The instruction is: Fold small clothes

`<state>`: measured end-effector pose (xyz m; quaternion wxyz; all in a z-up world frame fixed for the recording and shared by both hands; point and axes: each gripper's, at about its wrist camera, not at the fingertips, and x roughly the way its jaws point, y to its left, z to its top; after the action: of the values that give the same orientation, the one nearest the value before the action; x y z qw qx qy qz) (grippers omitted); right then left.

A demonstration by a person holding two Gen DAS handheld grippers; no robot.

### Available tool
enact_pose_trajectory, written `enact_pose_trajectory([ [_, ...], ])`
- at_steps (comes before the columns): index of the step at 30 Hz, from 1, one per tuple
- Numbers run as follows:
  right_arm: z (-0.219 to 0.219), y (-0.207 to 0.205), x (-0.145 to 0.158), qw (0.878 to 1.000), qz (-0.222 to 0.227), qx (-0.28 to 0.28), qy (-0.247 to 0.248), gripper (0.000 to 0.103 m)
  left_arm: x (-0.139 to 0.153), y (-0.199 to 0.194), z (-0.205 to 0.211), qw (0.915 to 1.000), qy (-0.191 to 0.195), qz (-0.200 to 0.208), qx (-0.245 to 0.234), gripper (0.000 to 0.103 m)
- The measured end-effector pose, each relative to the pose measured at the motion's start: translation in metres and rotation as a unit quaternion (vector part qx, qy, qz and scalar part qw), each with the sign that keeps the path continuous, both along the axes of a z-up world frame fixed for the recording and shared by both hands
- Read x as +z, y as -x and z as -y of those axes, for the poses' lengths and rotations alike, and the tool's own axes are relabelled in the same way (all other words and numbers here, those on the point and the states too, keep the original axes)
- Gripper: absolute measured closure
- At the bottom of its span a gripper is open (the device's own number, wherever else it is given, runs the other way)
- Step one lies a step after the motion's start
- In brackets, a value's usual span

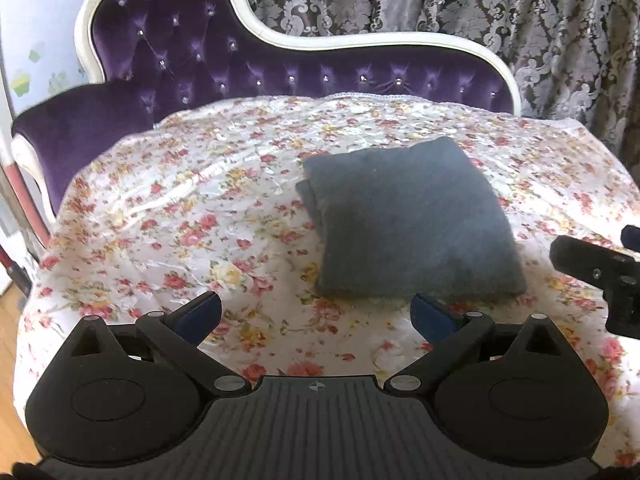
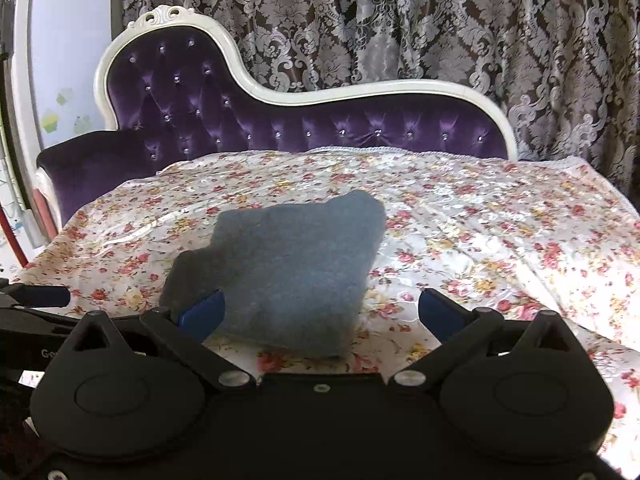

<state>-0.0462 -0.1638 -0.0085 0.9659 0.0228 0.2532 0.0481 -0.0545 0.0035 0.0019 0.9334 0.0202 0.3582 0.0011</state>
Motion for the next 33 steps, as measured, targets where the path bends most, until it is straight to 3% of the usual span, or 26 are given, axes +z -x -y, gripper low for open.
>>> enact_pose_trajectory([
  [10,-0.0008,0.007,-0.0013,1.0,-0.011,-0.02,0.005,0.001,-0.0027,-0.0038,0.0004,0.9997,0.017,-0.013,0.006,0.001],
  [33,0.0045,0.0034,-0.0023,0.999,-0.035,-0.022,-0.024,0.001,0.0022,-0.0062,0.0071,0.9996,0.018,-0.017,0.01,0.001],
])
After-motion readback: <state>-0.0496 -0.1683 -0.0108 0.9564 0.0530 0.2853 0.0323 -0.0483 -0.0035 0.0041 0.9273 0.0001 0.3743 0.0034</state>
